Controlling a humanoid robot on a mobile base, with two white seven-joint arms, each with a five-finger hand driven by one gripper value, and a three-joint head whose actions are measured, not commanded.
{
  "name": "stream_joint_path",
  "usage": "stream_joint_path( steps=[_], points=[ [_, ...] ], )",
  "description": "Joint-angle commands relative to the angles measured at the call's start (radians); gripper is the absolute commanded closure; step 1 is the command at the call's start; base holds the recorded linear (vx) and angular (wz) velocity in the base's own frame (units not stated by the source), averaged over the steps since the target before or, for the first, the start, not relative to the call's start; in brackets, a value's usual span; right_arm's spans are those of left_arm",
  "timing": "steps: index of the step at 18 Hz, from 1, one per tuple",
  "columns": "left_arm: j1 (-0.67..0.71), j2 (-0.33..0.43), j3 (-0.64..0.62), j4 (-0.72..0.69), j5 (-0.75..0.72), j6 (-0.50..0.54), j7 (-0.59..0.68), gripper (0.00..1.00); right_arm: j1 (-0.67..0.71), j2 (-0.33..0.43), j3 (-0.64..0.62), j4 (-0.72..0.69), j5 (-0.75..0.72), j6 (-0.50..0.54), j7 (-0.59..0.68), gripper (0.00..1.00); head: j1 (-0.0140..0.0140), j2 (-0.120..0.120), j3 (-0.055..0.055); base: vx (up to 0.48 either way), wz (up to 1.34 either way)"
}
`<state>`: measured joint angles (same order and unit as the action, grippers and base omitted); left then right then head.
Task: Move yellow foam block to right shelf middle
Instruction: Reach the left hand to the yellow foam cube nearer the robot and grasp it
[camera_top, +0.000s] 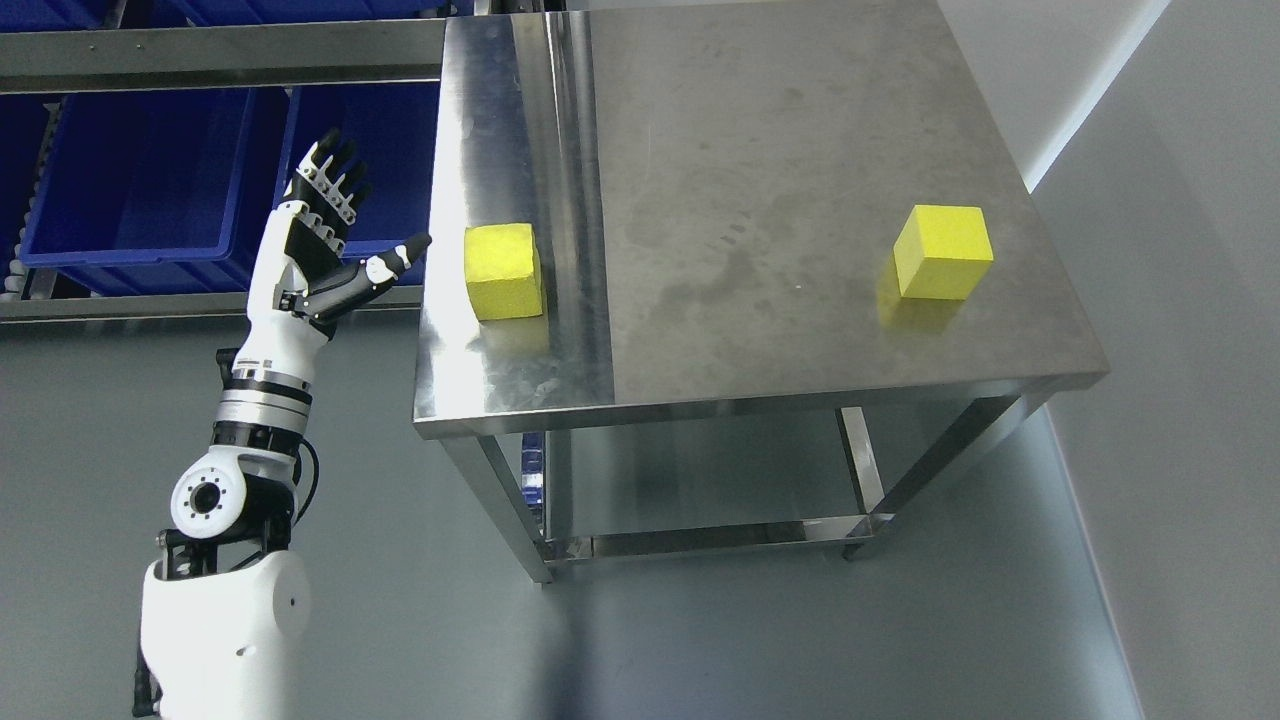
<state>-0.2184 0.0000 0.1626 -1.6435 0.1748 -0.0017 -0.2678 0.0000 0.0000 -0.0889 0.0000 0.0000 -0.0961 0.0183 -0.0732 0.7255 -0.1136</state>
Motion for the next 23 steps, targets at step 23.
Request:
stream_joint_path(
  steps=[23],
  points=[
    [-0.148,0.206,-0.264,0.234,-0.204,0.005,-0.366,0.00,-0.002,-0.017,0.000,-0.017,0.000,-0.001,0.000,0.00,0.0000,0.000,0.000,0.006,0.00]
  ],
)
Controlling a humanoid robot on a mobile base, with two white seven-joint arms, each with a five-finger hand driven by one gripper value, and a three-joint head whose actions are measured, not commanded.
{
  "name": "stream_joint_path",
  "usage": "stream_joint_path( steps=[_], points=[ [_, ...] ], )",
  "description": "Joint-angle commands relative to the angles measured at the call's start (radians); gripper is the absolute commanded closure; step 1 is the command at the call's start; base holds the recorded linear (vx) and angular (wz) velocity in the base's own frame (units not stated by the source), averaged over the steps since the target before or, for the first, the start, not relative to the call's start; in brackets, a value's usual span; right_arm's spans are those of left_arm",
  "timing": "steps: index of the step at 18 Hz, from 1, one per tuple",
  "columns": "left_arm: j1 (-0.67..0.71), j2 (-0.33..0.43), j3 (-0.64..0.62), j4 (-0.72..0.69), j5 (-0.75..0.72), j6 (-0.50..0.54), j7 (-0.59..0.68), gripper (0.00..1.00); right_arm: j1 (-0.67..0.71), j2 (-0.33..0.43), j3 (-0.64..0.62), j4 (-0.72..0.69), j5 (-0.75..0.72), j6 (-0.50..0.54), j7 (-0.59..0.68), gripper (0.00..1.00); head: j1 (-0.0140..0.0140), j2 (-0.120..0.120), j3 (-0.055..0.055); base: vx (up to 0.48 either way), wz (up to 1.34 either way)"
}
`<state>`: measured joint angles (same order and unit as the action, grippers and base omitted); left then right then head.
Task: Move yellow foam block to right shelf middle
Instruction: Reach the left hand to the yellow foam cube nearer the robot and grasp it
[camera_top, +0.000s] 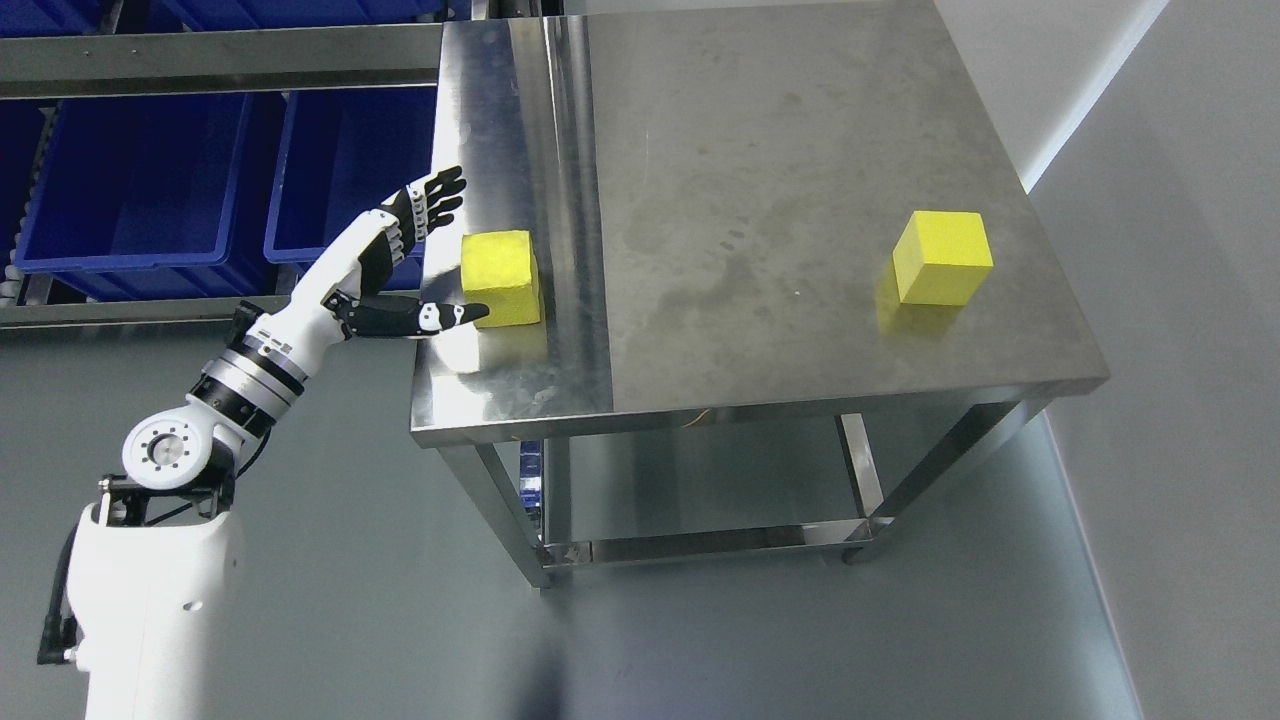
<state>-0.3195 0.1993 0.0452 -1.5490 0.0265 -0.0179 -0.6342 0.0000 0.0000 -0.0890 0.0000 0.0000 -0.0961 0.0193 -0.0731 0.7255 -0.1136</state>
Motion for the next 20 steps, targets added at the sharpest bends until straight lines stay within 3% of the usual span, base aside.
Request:
stream_joint_path(
  steps=[1,6,10,14,15,18,19,20],
  points=[
    [-0.049,-0.010,-0.153,0.148,-0.071,0.021,0.001,0.00,-0.002,-0.017,0.000,-0.017,0.000,-0.001,-0.001,0.00,0.0000,0.000,0.000,0.000,0.00],
    [-0.064,-0.038,-0.163,0.170,-0.091,0.021,-0.002,0.04,-0.003,-0.017,0.000,-0.017,0.000,-0.001,-0.001,0.00,0.0000,0.000,0.000,0.000,0.00],
    [-0.064,-0.061,-0.121,0.170,-0.088,0.009,-0.038,0.31,-0.002,-0.017,0.000,-0.017,0.000,-0.001,-0.001,0.00,0.0000,0.000,0.000,0.000,0.00],
    [-0.065,-0.142,-0.019,0.170,-0.076,-0.069,-0.045,0.60,-0.002,-0.017,0.000,-0.017,0.000,-0.001,-0.001,0.00,0.0000,0.000,0.000,-0.001,0.03],
    [-0.082,-0.179,0.002,0.165,-0.057,-0.097,-0.045,0.62,-0.002,-0.017,0.000,-0.017,0.000,-0.001,-0.001,0.00,0.0000,0.000,0.000,0.000,0.00],
    [-0.189,-0.182,0.071,0.132,0.080,-0.129,0.011,0.61,-0.002,-0.017,0.000,-0.017,0.000,-0.001,-0.001,0.00,0.0000,0.000,0.000,0.000,0.00],
    [-0.211,-0.182,0.077,0.119,0.128,-0.132,0.078,0.61,-0.002,-0.017,0.000,-0.017,0.000,-0.001,-0.001,0.00,0.0000,0.000,0.000,-0.002,-0.05],
    [-0.228,-0.182,0.088,0.106,0.166,-0.152,0.225,0.61,-0.002,-0.017,0.000,-0.017,0.000,-0.001,-0.001,0.00,0.0000,0.000,0.000,-0.002,-0.05]
  ],
)
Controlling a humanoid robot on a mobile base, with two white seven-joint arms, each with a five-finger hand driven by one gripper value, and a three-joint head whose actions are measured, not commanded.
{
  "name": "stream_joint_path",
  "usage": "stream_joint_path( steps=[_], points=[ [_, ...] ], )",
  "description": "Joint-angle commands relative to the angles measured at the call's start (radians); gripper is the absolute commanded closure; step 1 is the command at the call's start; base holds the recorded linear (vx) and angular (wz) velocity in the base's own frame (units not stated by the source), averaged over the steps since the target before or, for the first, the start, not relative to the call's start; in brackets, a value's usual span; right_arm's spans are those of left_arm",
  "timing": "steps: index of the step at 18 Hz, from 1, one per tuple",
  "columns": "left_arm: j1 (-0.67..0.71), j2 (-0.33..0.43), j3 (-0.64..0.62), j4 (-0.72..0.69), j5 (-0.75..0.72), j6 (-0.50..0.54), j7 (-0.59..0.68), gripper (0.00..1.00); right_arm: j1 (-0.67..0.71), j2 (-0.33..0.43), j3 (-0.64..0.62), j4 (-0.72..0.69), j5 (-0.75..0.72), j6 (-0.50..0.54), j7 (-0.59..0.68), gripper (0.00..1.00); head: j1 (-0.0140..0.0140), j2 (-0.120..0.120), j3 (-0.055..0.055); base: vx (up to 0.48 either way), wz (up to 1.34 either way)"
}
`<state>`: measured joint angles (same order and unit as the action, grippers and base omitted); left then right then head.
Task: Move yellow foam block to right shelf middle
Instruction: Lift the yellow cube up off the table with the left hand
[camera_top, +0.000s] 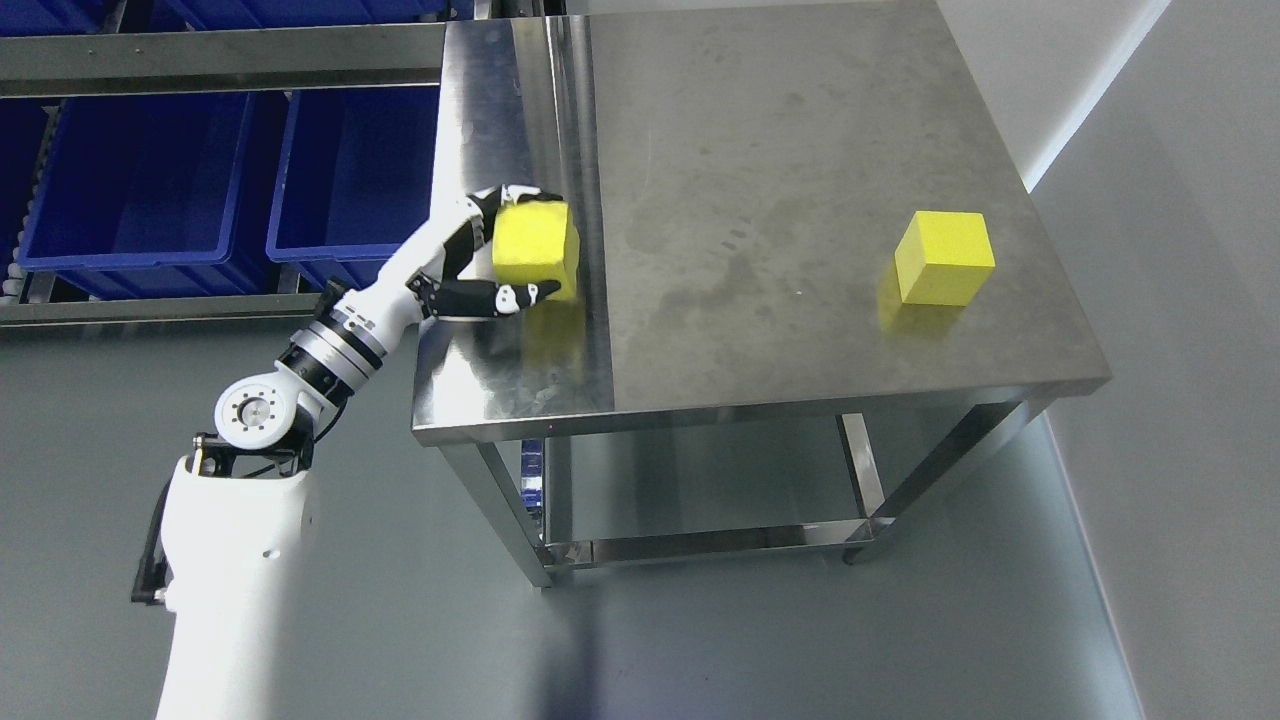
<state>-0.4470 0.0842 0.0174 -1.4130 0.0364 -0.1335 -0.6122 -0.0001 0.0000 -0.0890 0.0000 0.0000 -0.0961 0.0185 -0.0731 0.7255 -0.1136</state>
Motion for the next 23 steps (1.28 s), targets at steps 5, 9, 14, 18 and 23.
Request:
stream_joint_path(
  steps=[5,9,14,18,23],
  points=[
    [-0.096,-0.067,0.119,-0.037,0.162,-0.139,0.603,0.59,-0.001,-0.017,0.000,-0.017,0.000,-0.001,0.000,0.00,0.0000,0.000,0.000,-0.004,0.04],
    [-0.030,-0.067,0.115,-0.073,0.163,-0.137,0.600,0.60,-0.001,-0.017,0.000,-0.017,0.000,-0.001,0.000,0.00,0.0000,0.000,0.000,-0.025,0.16],
    [0.022,-0.067,0.111,-0.112,0.163,-0.130,0.600,0.60,-0.001,-0.017,0.000,-0.017,0.000,-0.001,0.000,0.00,0.0000,0.000,0.000,-0.031,0.21],
    [0.048,-0.067,0.111,-0.115,0.163,-0.130,0.600,0.60,-0.001,-0.017,0.000,-0.017,0.000,-0.001,0.000,0.00,0.0000,0.000,0.000,-0.030,0.36],
    [0.065,-0.067,0.113,-0.122,0.163,-0.130,0.600,0.60,-0.001,-0.017,0.000,-0.017,0.000,-0.001,0.000,0.00,0.0000,0.000,0.000,-0.007,0.70]
  ],
)
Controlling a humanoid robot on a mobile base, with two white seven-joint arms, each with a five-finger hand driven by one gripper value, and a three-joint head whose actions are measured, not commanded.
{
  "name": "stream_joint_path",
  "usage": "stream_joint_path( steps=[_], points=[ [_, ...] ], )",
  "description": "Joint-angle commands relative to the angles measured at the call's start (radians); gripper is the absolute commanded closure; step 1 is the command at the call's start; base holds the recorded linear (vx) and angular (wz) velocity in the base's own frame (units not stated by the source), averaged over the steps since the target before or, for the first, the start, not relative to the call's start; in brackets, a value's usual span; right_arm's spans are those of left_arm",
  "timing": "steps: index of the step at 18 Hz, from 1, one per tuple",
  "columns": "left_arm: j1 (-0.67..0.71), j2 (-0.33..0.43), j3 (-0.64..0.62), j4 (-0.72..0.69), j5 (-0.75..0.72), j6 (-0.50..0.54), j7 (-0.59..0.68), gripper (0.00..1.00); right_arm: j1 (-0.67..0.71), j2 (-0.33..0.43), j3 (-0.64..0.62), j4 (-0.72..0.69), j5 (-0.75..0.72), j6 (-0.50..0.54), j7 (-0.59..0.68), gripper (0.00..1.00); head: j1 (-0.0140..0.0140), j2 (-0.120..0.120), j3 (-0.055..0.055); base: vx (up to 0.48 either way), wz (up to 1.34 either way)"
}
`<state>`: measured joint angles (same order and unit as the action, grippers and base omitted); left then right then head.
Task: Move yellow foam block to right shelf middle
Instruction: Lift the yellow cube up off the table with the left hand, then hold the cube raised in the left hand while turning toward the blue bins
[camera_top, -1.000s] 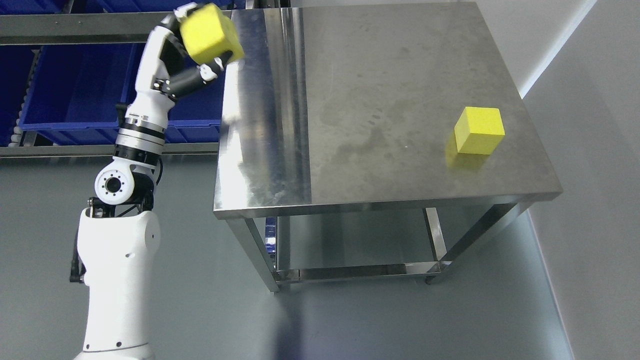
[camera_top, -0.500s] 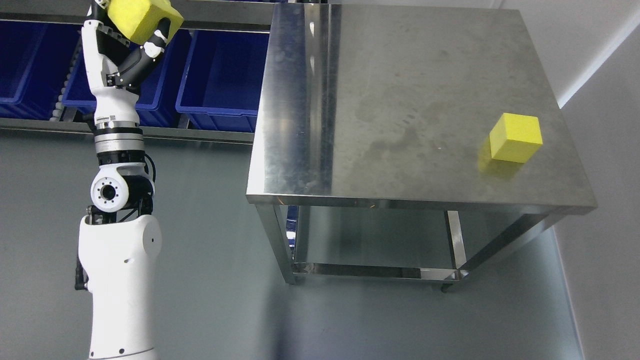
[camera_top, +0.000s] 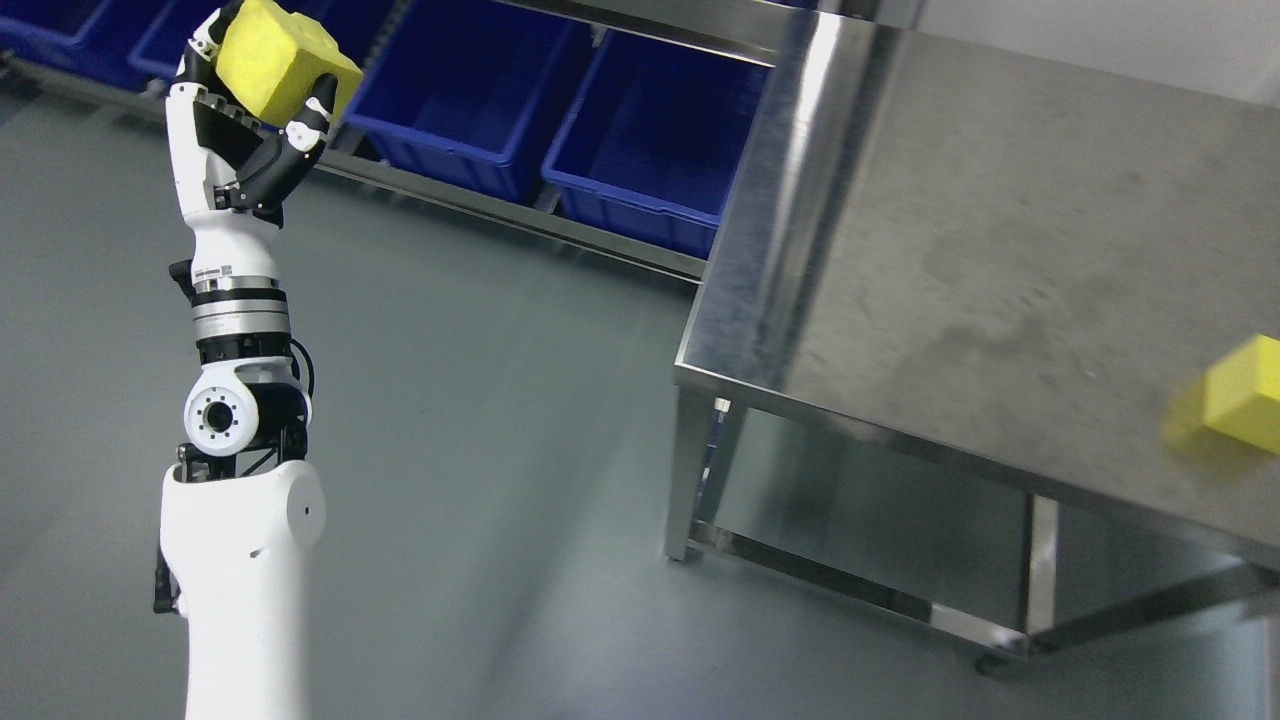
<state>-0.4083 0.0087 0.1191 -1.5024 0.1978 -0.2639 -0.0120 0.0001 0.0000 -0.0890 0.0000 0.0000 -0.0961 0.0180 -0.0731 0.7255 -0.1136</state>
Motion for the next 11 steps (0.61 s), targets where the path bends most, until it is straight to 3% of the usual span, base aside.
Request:
stream_joint_path(
  steps=[1,11],
  points=[
    [0.026,0.009,0.010,-0.033,0.002,0.000,0.000,0.60,-0.002,-0.017,0.000,-0.017,0.000,-0.001,0.000,0.00,0.0000,0.000,0.000,0.000,1.07],
    [0.051,0.009,0.011,-0.033,0.002,-0.005,0.000,0.59,-0.003,-0.017,0.000,-0.017,0.000,-0.001,0.000,0.00,0.0000,0.000,0.000,0.024,1.11]
  ],
)
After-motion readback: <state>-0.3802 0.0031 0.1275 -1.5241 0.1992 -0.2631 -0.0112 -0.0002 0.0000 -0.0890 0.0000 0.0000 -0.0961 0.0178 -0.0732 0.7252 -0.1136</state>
